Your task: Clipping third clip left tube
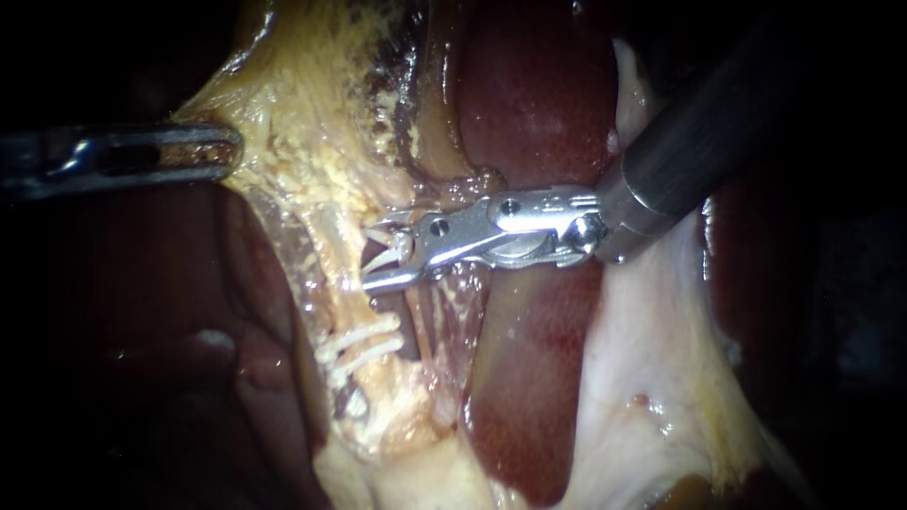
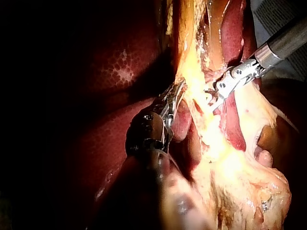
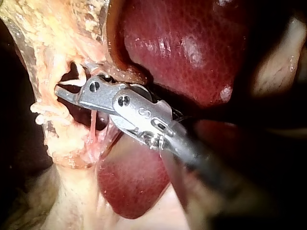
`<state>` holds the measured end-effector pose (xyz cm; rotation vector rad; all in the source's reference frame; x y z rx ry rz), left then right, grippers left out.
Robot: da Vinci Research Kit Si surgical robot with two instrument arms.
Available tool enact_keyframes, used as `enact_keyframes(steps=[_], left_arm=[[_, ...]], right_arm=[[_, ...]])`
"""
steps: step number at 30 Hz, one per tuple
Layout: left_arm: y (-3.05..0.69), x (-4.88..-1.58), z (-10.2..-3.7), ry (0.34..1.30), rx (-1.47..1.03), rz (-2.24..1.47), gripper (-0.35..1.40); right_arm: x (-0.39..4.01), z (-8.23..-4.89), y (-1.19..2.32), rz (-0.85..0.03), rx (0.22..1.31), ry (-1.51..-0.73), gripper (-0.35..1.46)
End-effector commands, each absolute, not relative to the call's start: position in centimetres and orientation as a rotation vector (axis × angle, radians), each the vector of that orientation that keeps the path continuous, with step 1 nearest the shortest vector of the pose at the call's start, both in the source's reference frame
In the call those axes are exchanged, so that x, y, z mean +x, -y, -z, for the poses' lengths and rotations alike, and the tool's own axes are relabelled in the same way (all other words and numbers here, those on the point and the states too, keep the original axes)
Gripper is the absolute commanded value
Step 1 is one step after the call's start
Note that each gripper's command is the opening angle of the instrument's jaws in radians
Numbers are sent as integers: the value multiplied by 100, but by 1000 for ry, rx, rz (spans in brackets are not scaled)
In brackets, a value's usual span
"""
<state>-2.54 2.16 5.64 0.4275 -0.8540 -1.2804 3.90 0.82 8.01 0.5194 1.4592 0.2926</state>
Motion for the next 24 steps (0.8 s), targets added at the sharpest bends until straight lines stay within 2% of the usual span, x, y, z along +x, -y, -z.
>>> enact_keyframes(steps=[1, 19, 24], left_arm=[[-216, -254, -564, 854, 427, 1281, -35], [-218, -252, -563, 854, 435, 1277, -35], [-223, -244, -559, 852, 440, 1277, -35]], right_arm=[[390, -801, -82, -293, 519, -1459, 37], [389, -800, -80, -292, 519, -1459, 37], [385, -797, -78, -312, 545, -1455, 44]])
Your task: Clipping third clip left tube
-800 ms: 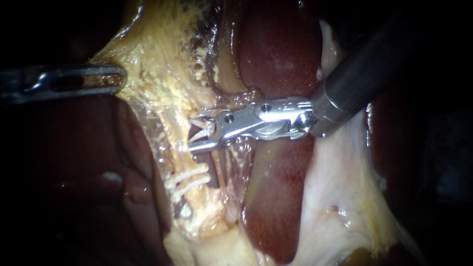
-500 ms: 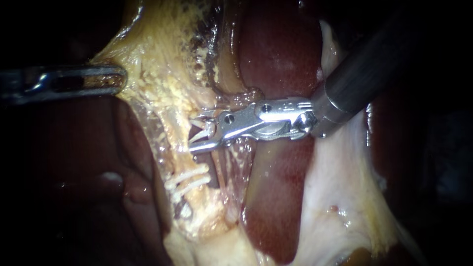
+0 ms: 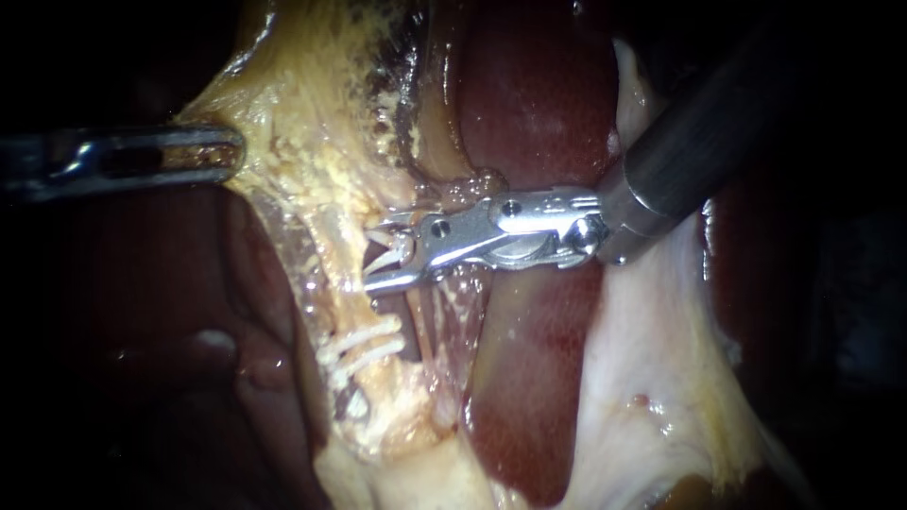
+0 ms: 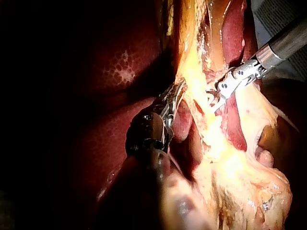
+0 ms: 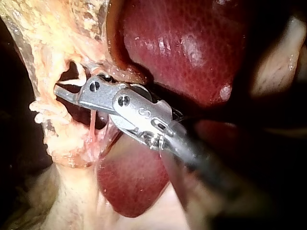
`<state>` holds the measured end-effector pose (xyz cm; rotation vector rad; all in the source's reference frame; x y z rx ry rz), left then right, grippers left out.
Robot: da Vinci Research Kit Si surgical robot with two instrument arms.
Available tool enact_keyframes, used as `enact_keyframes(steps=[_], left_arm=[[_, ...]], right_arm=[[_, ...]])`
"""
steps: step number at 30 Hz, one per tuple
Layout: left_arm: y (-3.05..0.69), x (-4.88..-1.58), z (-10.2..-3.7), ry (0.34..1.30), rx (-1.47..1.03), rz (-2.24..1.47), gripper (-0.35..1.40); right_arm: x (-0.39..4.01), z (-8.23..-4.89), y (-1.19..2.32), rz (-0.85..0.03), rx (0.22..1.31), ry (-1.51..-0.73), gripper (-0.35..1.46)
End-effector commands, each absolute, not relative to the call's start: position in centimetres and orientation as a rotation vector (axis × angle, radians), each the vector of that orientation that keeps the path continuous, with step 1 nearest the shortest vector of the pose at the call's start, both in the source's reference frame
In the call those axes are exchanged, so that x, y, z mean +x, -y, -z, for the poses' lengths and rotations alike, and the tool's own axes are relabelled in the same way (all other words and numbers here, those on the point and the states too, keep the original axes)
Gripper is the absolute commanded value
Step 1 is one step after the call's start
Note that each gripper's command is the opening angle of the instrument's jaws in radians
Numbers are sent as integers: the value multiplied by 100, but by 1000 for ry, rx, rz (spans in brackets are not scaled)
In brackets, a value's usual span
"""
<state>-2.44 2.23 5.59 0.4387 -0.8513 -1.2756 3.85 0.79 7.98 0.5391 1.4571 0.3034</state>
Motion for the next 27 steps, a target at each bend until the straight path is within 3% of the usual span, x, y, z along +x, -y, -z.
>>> enact_keyframes(steps=[1, 9, 19, 27], left_arm=[[-224, -243, -557, 852, 438, 1278, -35], [-234, -231, -546, 844, 428, 1288, -35], [-233, -231, -543, 843, 428, 1290, -35], [-232, -231, -542, 840, 428, 1290, -35]], right_arm=[[383, -796, -77, -321, 555, -1453, 45], [362, -780, -74, -352, 692, -1441, 51], [339, -763, -86, -368, 752, -1438, 54], [344, -760, -76, -399, 822, -1421, 54]])
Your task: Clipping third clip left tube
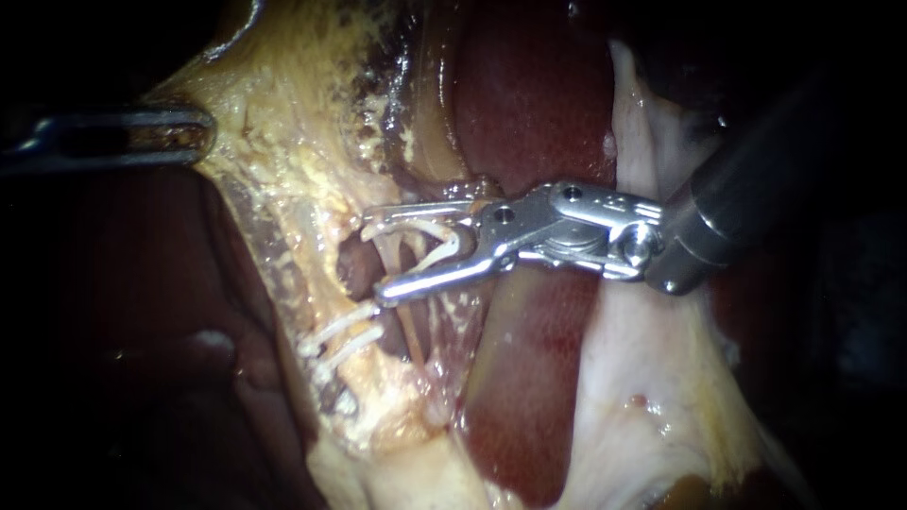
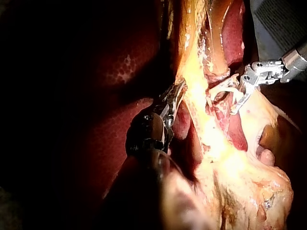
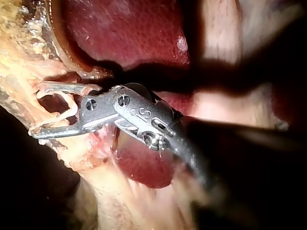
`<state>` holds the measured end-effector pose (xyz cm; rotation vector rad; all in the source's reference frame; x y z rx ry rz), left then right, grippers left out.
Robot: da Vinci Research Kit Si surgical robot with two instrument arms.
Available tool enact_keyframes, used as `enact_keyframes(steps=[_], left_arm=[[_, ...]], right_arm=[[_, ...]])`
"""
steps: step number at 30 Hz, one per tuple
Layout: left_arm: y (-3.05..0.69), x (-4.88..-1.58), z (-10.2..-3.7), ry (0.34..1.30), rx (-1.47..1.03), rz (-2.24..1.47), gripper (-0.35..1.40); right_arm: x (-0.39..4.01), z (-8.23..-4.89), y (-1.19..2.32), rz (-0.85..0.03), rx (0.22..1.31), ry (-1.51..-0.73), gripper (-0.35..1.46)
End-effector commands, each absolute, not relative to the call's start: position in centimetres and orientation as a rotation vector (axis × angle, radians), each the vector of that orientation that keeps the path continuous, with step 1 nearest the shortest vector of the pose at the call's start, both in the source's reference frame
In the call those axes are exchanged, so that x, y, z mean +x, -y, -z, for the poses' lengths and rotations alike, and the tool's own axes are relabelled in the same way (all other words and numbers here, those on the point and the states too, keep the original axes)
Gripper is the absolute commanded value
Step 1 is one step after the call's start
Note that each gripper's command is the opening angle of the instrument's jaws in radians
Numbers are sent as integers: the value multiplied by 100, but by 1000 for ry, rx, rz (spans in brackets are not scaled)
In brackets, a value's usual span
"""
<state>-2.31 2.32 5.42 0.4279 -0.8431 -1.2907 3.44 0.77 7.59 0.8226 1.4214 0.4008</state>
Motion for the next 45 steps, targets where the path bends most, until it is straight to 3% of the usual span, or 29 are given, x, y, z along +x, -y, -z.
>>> enact_keyframes(steps=[1, 11, 28, 34, 45], left_arm=[[-232, -231, -542, 840, 428, 1290, -35], [-232, -232, -540, 840, 428, 1291, -35], [-228, -238, -534, 838, 423, 1296, -35], [-228, -238, -534, 838, 423, 1297, -35], [-228, -238, -533, 838, 422, 1297, -35]], right_arm=[[346, -762, -73, -404, 832, -1417, 54], [366, -791, -40, -416, 899, -1332, 54], [386, -801, -42, -415, 901, -1319, 55], [387, -800, -41, -505, 1008, -1266, 53], [388, -789, -35, -520, 1176, -1263, 53]])
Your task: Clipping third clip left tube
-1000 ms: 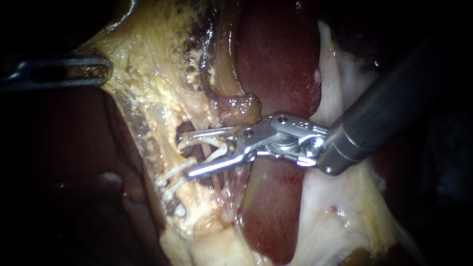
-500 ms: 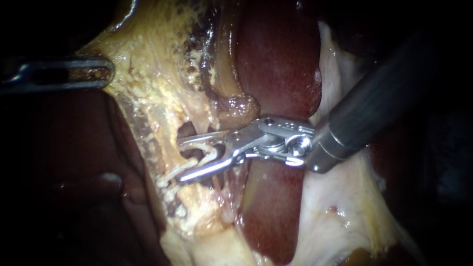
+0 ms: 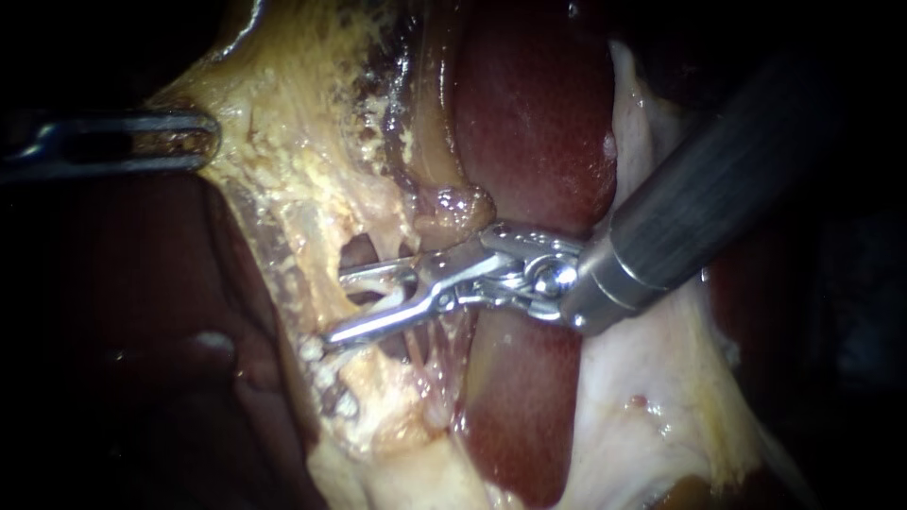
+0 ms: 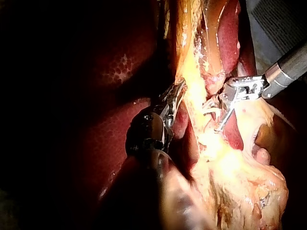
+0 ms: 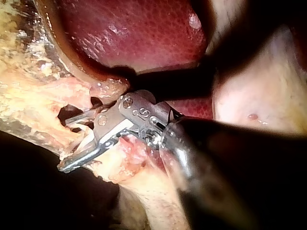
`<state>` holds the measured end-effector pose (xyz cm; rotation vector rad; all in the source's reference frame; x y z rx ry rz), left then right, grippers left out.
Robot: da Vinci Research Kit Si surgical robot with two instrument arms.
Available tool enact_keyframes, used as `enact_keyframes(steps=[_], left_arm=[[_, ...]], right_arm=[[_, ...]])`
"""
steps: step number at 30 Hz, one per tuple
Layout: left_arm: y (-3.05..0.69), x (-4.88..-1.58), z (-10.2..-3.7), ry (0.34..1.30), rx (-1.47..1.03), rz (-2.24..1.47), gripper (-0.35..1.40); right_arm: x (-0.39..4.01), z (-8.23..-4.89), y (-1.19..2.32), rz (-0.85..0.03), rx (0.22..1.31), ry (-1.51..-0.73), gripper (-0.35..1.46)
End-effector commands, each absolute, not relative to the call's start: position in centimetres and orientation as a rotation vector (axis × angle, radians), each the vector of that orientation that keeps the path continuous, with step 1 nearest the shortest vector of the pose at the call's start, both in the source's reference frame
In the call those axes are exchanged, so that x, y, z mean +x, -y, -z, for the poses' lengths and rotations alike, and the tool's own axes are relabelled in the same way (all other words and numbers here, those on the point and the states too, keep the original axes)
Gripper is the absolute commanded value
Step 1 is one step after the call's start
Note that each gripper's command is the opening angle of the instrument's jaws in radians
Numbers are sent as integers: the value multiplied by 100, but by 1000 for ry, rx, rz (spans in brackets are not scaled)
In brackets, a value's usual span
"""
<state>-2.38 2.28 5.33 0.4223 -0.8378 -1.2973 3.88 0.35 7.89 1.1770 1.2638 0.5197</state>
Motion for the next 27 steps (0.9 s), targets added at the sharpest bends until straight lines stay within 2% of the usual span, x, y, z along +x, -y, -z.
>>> enact_keyframes(steps=[1, 11, 27], left_arm=[[-228, -238, -533, 838, 422, 1297, -35], [-228, -238, -533, 838, 423, 1297, -35], [-229, -242, -533, 837, 421, 1299, -35]], right_arm=[[387, -787, -33, -517, 1200, -1268, 53], [391, -767, -21, -479, 1317, -1300, 52], [432, -755, -19, -468, 1407, -1379, 52]])
